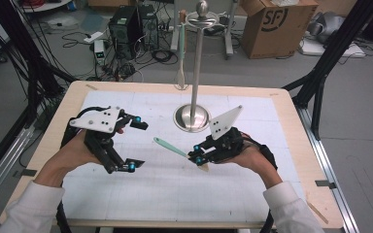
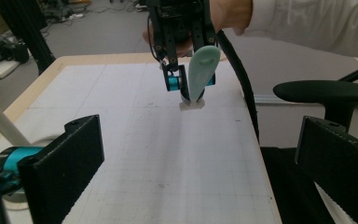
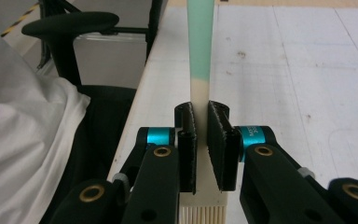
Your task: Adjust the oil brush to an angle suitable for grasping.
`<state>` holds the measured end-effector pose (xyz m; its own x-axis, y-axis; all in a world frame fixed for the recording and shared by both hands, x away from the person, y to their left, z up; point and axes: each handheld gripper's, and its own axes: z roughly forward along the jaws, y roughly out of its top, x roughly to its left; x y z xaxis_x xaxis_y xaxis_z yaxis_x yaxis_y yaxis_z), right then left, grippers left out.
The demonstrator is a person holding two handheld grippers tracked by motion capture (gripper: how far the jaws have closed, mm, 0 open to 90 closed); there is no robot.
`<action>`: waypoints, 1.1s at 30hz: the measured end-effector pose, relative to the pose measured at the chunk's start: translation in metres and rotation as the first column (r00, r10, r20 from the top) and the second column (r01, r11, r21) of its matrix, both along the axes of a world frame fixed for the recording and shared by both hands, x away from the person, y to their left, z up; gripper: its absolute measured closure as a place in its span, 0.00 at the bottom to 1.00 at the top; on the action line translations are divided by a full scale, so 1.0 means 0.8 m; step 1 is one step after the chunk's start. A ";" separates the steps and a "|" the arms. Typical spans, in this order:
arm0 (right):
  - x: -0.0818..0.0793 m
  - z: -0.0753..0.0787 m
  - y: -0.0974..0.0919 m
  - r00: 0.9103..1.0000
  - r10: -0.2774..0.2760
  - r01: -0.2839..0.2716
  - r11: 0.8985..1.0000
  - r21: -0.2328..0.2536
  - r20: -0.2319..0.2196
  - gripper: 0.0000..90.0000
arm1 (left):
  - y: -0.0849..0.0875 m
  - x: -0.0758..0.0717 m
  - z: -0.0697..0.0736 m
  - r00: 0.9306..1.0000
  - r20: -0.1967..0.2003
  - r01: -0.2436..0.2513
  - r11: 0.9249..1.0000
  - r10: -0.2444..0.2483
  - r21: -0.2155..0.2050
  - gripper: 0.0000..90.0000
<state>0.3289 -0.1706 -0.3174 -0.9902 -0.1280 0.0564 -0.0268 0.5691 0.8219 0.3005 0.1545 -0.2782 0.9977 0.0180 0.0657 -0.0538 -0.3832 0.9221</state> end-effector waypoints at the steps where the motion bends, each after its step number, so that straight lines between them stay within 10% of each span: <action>1: 0.000 0.000 0.000 1.000 0.000 0.000 1.000 0.000 0.000 0.92 | 0.000 0.000 0.000 1.000 0.000 0.000 1.000 0.000 0.000 0.02; 14: -0.001 0.005 0.011 1.000 0.024 -0.024 0.999 0.039 0.007 0.92 | -0.027 0.002 0.005 0.998 0.002 0.070 0.998 -0.070 -0.007 0.14; 33: 0.000 0.006 0.018 0.999 0.033 -0.033 0.997 0.074 -0.008 0.92 | -0.035 0.006 0.013 0.991 0.023 0.136 0.988 -0.135 -0.074 0.70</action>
